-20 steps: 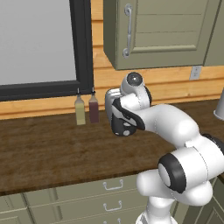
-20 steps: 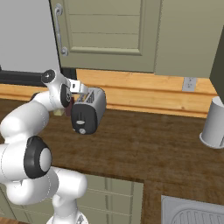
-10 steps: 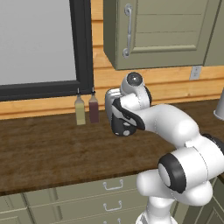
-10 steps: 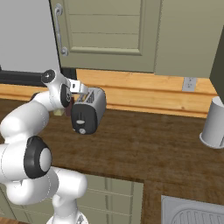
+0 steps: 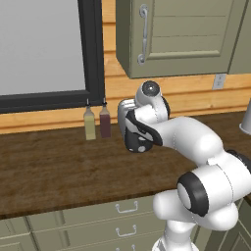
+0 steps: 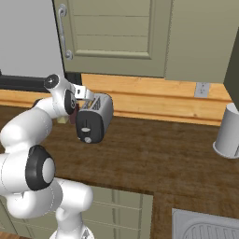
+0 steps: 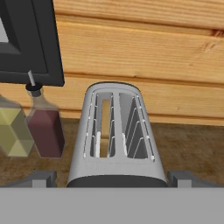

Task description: Start the toaster. Once the lever pops up, take the bread to the plate on the dining counter.

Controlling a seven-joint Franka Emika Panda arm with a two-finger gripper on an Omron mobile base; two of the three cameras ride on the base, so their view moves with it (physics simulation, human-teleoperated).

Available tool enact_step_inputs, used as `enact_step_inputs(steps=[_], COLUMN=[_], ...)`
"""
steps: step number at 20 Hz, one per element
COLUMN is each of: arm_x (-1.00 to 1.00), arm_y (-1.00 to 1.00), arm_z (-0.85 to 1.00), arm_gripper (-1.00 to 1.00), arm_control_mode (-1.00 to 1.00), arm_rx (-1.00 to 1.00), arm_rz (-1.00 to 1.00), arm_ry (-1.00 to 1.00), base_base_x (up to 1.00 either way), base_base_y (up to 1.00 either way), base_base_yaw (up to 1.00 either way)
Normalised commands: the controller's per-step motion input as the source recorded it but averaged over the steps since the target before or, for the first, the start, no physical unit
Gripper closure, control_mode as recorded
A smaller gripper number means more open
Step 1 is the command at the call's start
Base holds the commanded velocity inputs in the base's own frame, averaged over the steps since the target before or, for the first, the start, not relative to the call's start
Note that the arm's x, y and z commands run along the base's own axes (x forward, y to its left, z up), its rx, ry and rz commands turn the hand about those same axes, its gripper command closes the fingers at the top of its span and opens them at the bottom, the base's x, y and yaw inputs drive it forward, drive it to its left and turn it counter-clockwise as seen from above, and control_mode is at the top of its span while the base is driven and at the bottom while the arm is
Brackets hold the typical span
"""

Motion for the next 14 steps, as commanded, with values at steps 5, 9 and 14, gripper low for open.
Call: enact_step_inputs(steps=[5,9,14], arm_x=[0.00,0.00,0.00], arm_y=[0.00,0.00,0.00], arm_z=[0.00,0.00,0.00], arm_gripper=[-1.00,-1.00,-1.00], arm_control_mode=[-1.00,-1.00,-1.00], arm_rx=[0.00,0.00,0.00], arm_rz=[0.00,0.00,0.00], arm_ry=[0.00,0.00,0.00], base_base_x=[0.00,0.00,0.00], base_base_y=[0.00,0.00,0.00], base_base_yaw=[0.00,0.00,0.00])
